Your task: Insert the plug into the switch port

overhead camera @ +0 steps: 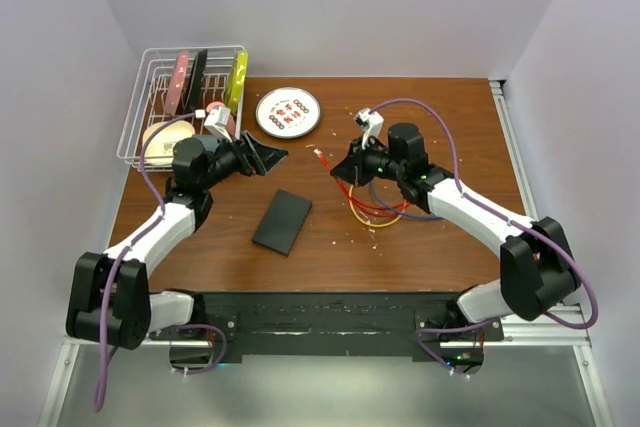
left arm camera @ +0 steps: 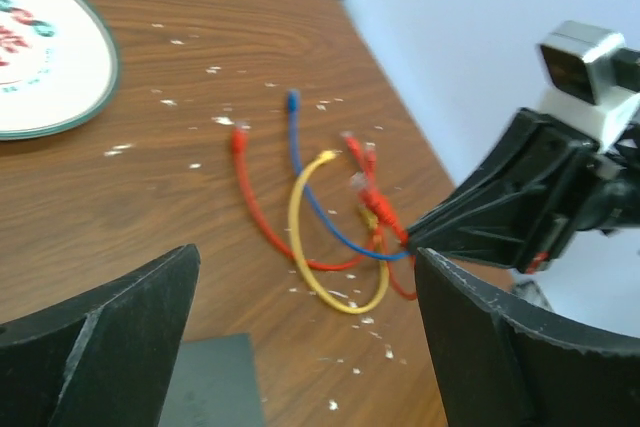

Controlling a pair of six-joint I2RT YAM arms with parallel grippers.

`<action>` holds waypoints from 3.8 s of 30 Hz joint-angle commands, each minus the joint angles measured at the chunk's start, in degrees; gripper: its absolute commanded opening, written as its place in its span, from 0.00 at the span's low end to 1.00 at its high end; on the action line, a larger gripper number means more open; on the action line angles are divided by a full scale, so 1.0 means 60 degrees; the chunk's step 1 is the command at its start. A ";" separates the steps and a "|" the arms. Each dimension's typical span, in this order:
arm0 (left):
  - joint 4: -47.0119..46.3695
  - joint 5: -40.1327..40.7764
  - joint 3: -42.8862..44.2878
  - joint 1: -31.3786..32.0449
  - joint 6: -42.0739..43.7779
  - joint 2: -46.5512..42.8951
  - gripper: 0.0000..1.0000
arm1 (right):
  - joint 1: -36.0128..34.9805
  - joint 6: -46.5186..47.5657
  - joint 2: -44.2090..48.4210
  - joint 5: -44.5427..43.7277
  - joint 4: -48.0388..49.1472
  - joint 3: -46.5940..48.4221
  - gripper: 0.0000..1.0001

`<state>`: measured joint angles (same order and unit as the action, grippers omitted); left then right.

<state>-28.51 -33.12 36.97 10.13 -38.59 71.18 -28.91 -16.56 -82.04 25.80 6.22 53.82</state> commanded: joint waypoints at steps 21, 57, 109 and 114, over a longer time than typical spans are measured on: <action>-0.4007 -0.2902 0.0533 0.0948 -0.1756 0.2317 0.42 | -0.0690 0.0079 0.0021 0.2496 0.1630 0.0067 0.00; -0.5443 -0.3268 0.0313 0.1109 -0.2314 0.2083 0.00 | -0.0617 -0.1591 -0.0536 0.2760 0.3651 -0.0079 0.33; -0.5180 -0.3371 0.0342 0.1124 -0.2094 0.1848 0.00 | 0.0130 -0.6718 -0.2718 0.5221 0.9891 -0.0650 0.34; -0.5063 -0.3371 0.0371 0.1124 -0.2006 0.1819 0.00 | 0.0130 -0.6762 -0.2733 0.5236 0.9891 -0.0679 0.25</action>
<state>-57.80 -52.53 38.41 16.64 -52.31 84.09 -27.90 -55.72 -99.24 55.64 61.19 50.09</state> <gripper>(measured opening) 0.119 0.296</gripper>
